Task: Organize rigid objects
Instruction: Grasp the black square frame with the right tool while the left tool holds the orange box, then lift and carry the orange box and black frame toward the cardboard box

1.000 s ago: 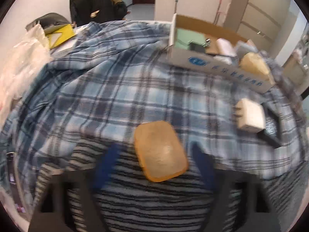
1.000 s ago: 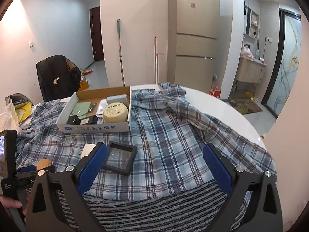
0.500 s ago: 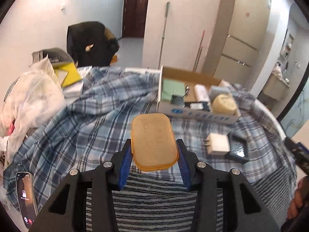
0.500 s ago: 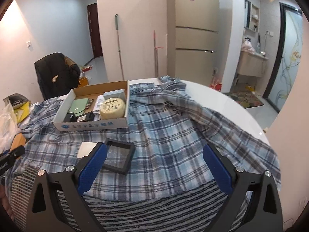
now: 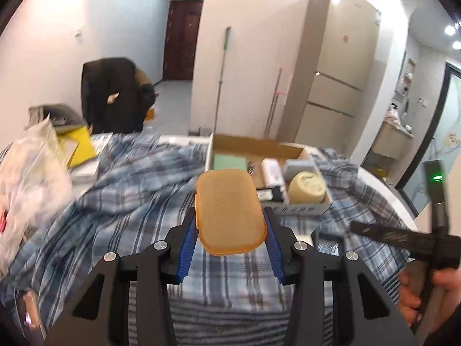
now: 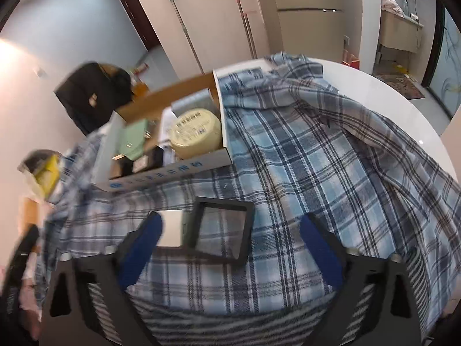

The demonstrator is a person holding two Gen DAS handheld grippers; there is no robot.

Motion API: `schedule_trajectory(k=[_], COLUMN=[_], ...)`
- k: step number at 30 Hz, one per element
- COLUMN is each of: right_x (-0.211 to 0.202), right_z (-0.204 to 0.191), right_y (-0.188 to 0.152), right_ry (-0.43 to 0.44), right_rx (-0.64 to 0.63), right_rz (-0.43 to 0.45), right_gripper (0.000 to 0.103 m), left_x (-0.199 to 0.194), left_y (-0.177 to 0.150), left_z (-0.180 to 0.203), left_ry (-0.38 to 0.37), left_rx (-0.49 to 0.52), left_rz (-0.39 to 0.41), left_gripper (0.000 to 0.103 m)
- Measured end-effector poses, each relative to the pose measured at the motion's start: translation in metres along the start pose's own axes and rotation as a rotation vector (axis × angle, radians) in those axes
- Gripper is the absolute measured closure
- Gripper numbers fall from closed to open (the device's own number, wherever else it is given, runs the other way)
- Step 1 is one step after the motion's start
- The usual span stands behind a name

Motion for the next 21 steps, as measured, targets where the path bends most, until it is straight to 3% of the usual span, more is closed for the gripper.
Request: schedule_trajectory(k=[3, 7, 12, 19, 21], right_x=[0.024, 0.047, 0.055, 0.055, 0.054], right_z=[-0.010, -0.017, -0.020, -0.030, -0.030], right_y=[-0.004, -0.014, -0.017, -0.014, -0.015], right_ry=[-0.037, -0.035, -0.047, -0.063, -0.068], right_rx=[-0.041, -0.042, -0.023, -0.060, -0.056], right_rz=[-0.054, -0.137, -0.147, -0.137, -0.136], right_gripper=[0.028, 0.033, 0.033, 0.033, 0.033], left_x=[0.006, 0.026, 0.055, 0.055, 0.051], left_y=[0.000, -0.018, -0.045, -0.049, -0.049], left_z=[-0.002, -0.015, -0.033, -0.037, -0.040], left_ry=[-0.005, -0.017, -0.031, -0.020, 0.017], left_rx=[0.002, -0.037, -0.100, -0.108, -0.104], left_rz=[0.024, -0.006, -0.122, -0.115, -0.099], left_gripper=[0.057, 0.057, 0.057, 0.057, 0.057])
Point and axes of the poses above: each gripper's, at about its wrist camera, not at the fingertips, and x roughly the way its jaws point, z to its right, y to its top, the point moved 8 cm from there along x, roughly the way its jaws point, and after that the axes turned 15 degrees about -y, right-handed, at the moved point
